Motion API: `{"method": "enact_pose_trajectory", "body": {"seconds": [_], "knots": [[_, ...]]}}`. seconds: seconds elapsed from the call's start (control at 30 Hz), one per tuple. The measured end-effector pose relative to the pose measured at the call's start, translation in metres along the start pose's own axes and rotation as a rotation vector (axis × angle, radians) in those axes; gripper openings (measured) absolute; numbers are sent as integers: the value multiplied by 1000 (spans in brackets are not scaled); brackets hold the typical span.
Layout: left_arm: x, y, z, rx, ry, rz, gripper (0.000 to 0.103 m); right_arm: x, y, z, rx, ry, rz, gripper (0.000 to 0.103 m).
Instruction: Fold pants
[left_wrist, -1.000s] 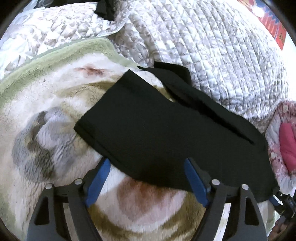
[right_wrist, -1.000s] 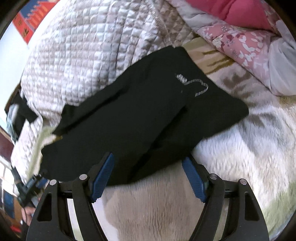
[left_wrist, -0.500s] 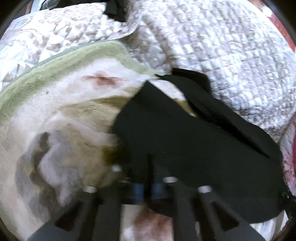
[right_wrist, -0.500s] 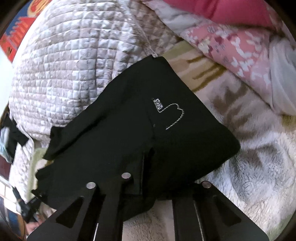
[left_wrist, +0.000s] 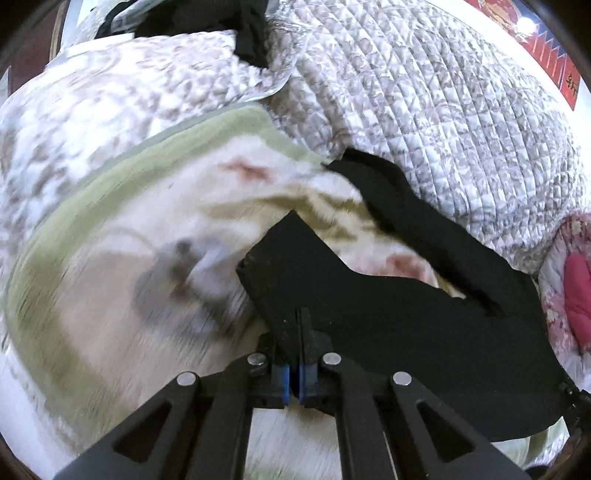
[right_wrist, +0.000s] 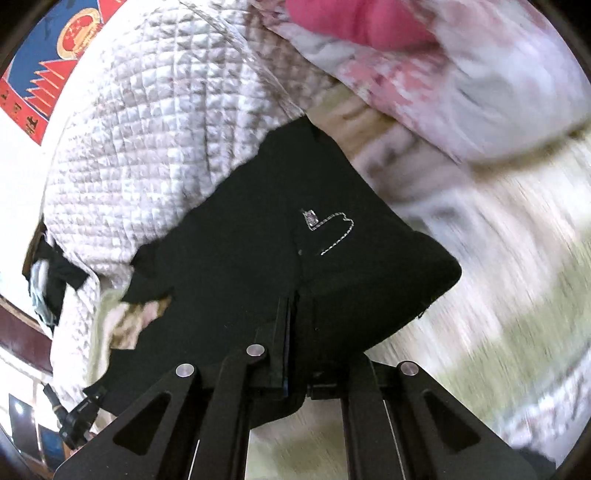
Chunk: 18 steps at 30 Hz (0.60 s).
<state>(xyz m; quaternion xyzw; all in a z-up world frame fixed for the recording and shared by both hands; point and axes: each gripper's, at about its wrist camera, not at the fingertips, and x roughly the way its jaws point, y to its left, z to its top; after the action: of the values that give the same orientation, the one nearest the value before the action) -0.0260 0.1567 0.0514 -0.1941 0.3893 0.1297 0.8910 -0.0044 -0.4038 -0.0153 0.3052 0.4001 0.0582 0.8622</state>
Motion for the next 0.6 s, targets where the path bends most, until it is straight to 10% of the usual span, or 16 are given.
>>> {"method": "enact_pose_trajectory", "body": {"seconds": [0.33, 0.6], "knots": [[-14, 10, -36, -30, 45, 21, 4, 1, -14, -18, 26, 52, -49, 6], [-31, 23, -29, -40, 3, 83, 15, -29, -6, -20, -10, -19, -139, 42]]}}
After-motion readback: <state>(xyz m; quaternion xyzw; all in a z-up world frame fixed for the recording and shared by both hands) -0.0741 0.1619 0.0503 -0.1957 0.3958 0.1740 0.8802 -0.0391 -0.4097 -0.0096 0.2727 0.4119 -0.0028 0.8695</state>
